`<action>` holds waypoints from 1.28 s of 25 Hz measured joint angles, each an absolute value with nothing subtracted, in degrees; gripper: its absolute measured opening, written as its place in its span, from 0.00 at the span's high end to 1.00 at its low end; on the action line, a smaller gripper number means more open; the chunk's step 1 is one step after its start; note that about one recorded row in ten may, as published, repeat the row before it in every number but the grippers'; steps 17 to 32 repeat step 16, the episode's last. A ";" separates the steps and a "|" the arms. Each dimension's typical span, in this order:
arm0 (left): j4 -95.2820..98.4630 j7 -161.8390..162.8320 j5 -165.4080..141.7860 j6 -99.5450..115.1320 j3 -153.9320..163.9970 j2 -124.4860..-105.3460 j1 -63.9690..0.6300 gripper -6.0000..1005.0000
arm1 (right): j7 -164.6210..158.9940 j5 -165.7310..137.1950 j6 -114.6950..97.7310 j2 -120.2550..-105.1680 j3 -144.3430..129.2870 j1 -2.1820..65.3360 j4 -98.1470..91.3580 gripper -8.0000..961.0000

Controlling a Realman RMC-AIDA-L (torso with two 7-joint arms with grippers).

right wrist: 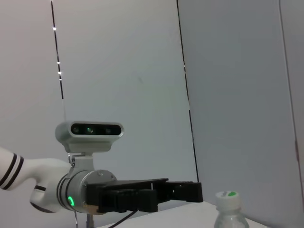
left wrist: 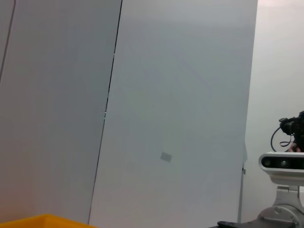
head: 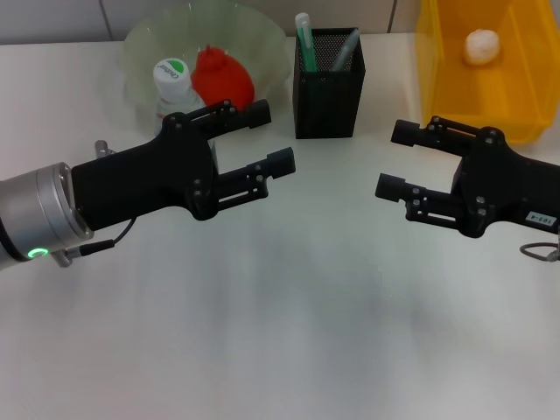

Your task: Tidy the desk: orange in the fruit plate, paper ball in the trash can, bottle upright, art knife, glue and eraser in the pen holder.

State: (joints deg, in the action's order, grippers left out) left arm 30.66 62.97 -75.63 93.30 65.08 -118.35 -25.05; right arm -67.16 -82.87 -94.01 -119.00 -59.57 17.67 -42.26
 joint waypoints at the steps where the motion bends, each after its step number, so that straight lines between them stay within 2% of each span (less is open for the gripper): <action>1: 30.65 62.97 -75.63 93.31 65.08 -118.35 -25.05 0.31 | -67.16 -82.87 -94.01 -119.00 -59.57 17.67 -42.26 0.25; 32: 30.53 63.27 -75.66 92.46 64.65 -118.50 -24.96 0.29 | -68.63 -83.61 -91.67 -119.06 -60.02 19.59 -40.24 0.25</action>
